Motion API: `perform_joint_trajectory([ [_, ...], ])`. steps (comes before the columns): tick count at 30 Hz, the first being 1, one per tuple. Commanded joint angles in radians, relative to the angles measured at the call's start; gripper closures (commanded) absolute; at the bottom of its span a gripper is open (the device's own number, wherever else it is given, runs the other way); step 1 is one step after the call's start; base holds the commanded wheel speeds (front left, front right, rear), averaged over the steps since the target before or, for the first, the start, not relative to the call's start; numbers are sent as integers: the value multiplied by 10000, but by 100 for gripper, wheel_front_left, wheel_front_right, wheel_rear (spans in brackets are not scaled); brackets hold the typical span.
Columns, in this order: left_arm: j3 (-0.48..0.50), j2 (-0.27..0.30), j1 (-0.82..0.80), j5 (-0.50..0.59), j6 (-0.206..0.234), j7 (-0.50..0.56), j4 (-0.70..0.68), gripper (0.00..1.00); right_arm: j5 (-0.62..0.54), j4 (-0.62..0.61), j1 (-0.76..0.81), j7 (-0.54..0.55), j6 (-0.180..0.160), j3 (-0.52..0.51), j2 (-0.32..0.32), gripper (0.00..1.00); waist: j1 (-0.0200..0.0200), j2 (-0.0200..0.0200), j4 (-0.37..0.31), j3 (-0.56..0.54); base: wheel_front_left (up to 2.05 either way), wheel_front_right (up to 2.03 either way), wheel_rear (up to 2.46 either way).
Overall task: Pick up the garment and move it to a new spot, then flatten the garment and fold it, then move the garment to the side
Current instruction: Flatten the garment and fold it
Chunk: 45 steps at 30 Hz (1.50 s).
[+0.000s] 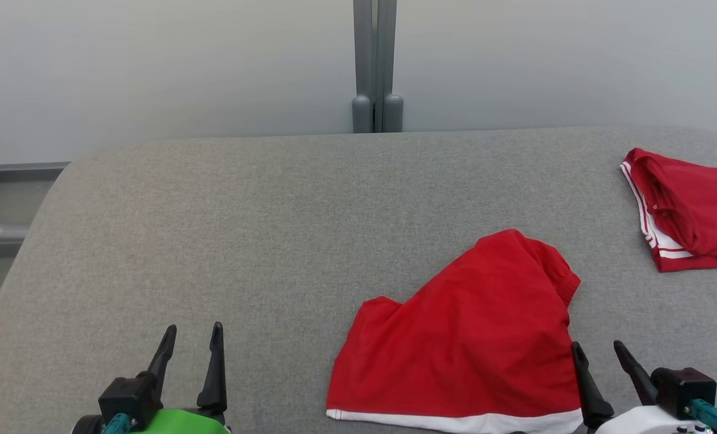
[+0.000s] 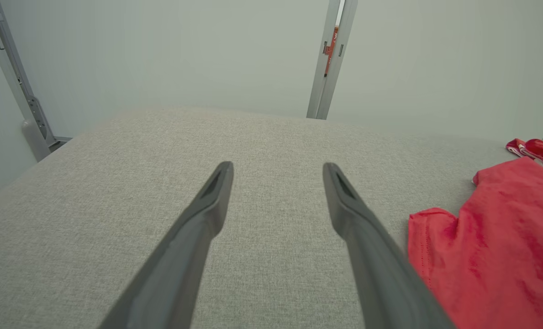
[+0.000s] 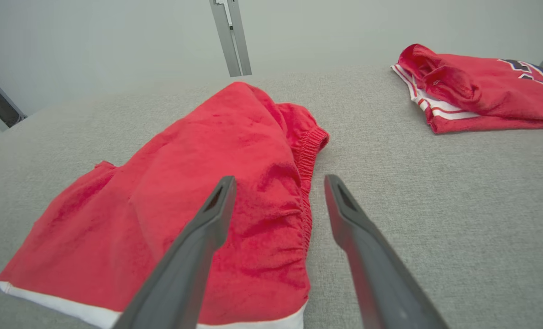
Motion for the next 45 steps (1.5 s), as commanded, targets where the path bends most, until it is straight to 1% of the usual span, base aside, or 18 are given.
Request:
perform_joint_trajectory([
  [1,65,9,78,78,38,6,-28,0,-70,4,-142,-124,-18,-31,-39,0,0,-1,-58,-52,0,0,0],
  [10,248,9,204,201,47,6,-132,0,-304,-382,-449,-781,-18,26,-42,0,0,-1,-278,-190,0,0,0],
  [18,477,59,271,282,36,5,-233,0,-431,-767,-604,-1135,-18,195,18,0,0,-1,-483,-280,0,0,0],
  [32,261,274,385,447,11,6,-258,0,-378,-1015,-258,-1299,-18,266,220,0,0,-1,-663,-356,0,0,0],
  [45,171,278,445,432,3,5,-289,0,-395,-914,-223,-1303,-18,281,227,0,0,-1,-673,-424,0,0,0],
])
